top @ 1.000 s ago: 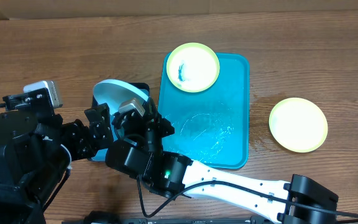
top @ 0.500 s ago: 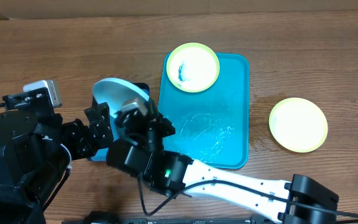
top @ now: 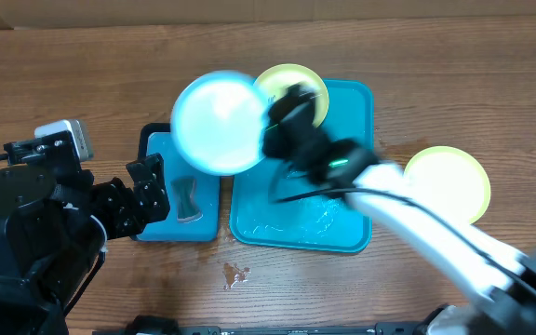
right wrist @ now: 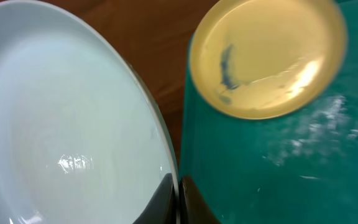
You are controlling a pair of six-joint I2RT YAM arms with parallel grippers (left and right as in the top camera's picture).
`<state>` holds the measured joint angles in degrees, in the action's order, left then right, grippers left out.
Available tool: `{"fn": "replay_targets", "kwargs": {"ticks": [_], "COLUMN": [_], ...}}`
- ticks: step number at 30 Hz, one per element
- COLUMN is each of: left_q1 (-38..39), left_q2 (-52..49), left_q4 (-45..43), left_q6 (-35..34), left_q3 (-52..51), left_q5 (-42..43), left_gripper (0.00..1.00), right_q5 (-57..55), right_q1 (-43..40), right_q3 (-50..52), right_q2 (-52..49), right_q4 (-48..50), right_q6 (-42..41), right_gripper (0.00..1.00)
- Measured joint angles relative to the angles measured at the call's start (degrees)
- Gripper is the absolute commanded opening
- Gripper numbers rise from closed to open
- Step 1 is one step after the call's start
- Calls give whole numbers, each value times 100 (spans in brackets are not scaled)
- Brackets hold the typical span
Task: Clean dirty plates on tray and stack at the side
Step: 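Carry the light-blue plate right and stack it on the yellow plate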
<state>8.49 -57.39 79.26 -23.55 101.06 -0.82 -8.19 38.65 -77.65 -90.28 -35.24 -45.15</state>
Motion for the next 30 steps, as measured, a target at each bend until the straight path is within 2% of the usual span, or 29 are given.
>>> {"fn": "replay_targets", "kwargs": {"ticks": [4,8,13,18,21,22,24,30], "left_q1": [0,0,0,0,0,0,0,0], "left_q2": [0,0,0,0,0,0,0,0], "left_q4": [2,-2,-15,-42,-42,-42,-42,-74], "left_q6": [0,0,0,0,0,4,17,17], "left_q3": [0,0,0,0,0,0,0,0], "left_q5": [0,0,0,0,0,0,0,0], "left_gripper": [100,100,99,100,100,100,100,100], "right_q5": [398,525,560,597,671,684,743,1154], "right_q1": [-1270,-3106,-5163,-6229,-6494,-6531,-6540,-6352], "right_q3": [-22,-59,195,931,1316,1412,1482,1228], "right_q2": [1021,1491,1128,417,-33,-129,-216,-142], "right_q4": [-1058,-2334,-3036,-3097,-3069,-3038,-3012,-3032], "right_q6": [-114,15,647,1001,1117,1150,1237,1519], "right_gripper": [4,4,4,4,4,8,38,49]}}
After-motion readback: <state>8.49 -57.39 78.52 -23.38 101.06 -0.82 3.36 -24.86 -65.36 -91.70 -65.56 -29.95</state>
